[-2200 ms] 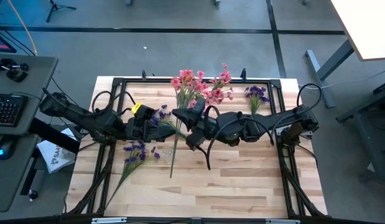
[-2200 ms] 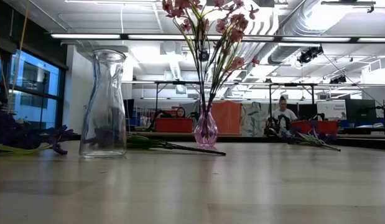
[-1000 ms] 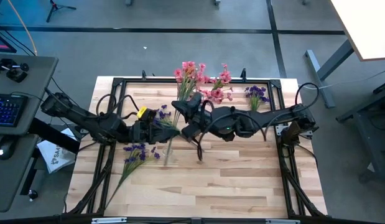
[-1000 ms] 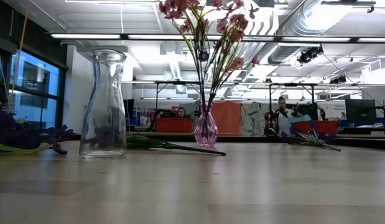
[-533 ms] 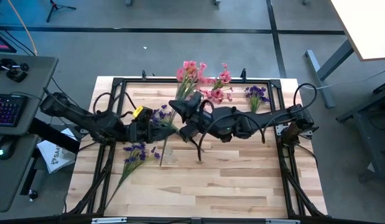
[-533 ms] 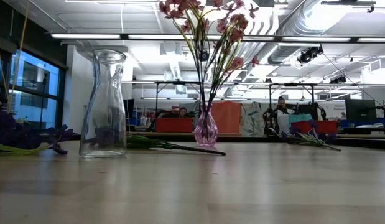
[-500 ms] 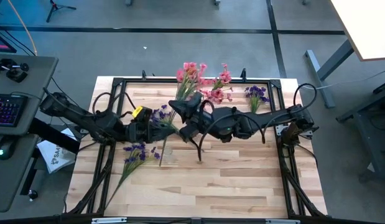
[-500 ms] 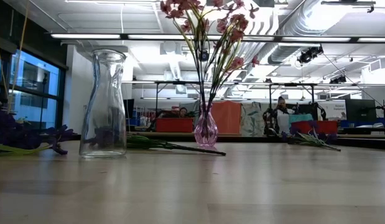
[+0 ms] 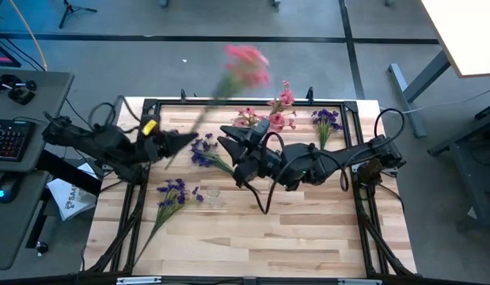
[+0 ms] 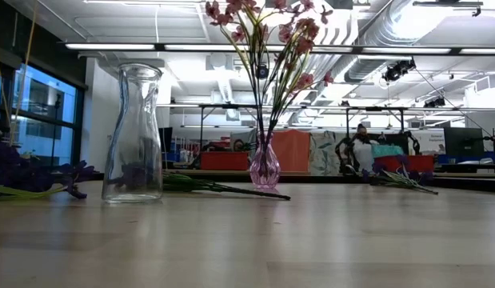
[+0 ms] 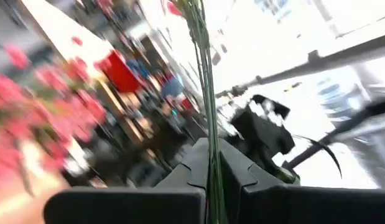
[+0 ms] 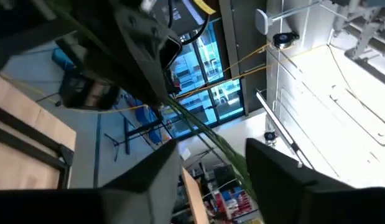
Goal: Sort flowers into vase by color
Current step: Put the pink flowers into the purple vase
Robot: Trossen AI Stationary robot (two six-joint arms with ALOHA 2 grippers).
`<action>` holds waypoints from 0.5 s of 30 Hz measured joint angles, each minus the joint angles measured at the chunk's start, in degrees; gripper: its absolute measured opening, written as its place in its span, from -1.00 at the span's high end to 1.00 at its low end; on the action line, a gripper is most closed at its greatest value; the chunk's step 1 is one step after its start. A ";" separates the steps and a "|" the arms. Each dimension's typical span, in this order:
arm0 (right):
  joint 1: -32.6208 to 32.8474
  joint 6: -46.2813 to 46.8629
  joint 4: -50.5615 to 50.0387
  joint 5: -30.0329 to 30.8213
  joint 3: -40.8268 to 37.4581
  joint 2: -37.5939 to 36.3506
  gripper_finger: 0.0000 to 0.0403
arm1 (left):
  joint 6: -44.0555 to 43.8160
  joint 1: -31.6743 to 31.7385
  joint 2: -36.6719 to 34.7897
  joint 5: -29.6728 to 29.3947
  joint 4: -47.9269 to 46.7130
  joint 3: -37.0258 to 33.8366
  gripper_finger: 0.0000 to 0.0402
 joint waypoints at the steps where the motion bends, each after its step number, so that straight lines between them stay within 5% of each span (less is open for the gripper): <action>1: 0.48 0.04 0.90 0.45 0.00 0.00 0.01 | 1.53 0.00 -0.93 -1.42 -0.65 0.00 1.00; 4: 1.96 4.43 2.29 1.62 0.00 -0.42 -0.15 | 7.74 -0.01 -2.75 -4.34 -0.77 0.00 1.00; 8: 2.69 29.23 -5.13 -1.14 0.00 -4.40 -0.24 | 21.76 -0.02 -3.60 -6.02 -0.76 0.00 1.00; 15: -4.21 74.75 -32.93 -24.87 0.00 -16.27 -0.25 | 41.34 -0.87 2.26 -8.53 1.75 -0.20 1.00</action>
